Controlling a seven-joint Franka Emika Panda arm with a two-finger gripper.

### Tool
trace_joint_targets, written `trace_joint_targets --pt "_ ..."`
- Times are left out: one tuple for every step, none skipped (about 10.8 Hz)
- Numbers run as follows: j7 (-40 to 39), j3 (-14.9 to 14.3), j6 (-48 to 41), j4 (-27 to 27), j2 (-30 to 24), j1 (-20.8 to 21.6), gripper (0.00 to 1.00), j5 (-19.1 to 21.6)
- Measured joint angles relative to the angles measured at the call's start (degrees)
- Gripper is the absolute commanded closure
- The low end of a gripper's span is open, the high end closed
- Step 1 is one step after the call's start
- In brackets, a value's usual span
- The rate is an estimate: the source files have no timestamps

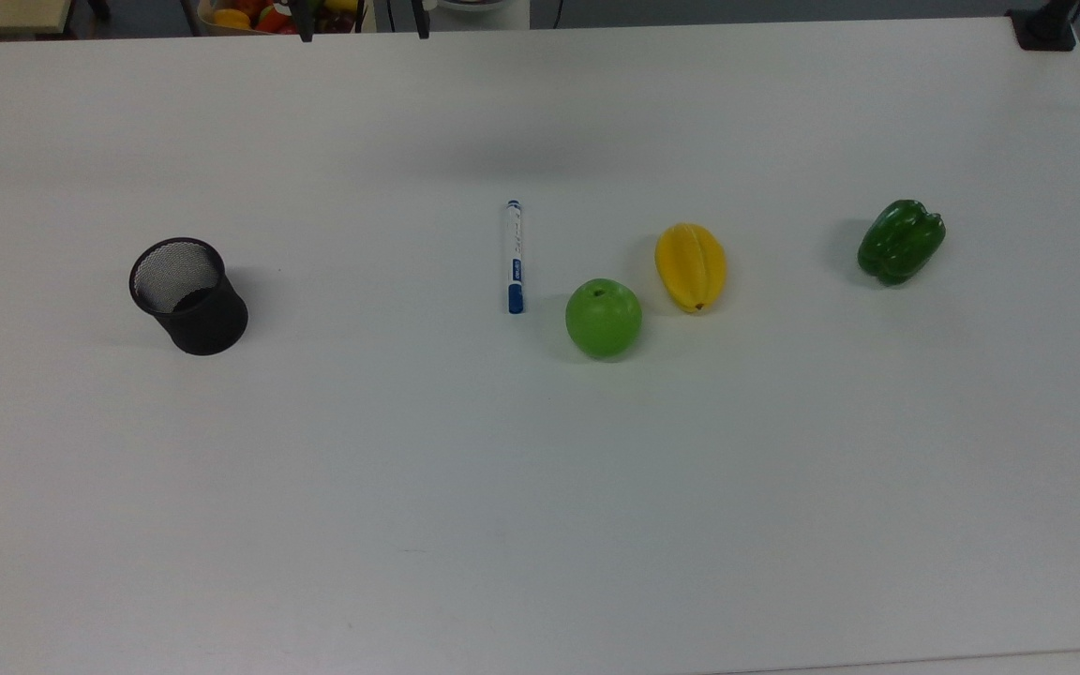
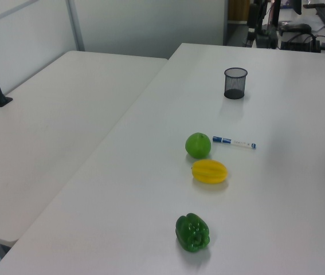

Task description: Place marker

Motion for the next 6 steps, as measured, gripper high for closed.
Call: trace_joint_targets --pt "-0.09 0.0 0.06 0.0 0.0 0.0 0.0 -0.26" --pt "-0.09 0.0 0.06 0.01 0.0 0.0 0.0 -0.26" --pt "-0.09 0.0 0.07 0.01 0.0 0.0 0.0 -0.26" --pt "-0.09 0.0 0.19 0.01 0.0 0.0 0.0 -0.26" --pt "-0.09 0.0 0.32 0.05 0.0 -0.01 0.0 -0.26" --pt "-0.1 0.0 0.35 0.07 0.0 -0.01 0.0 -0.27"
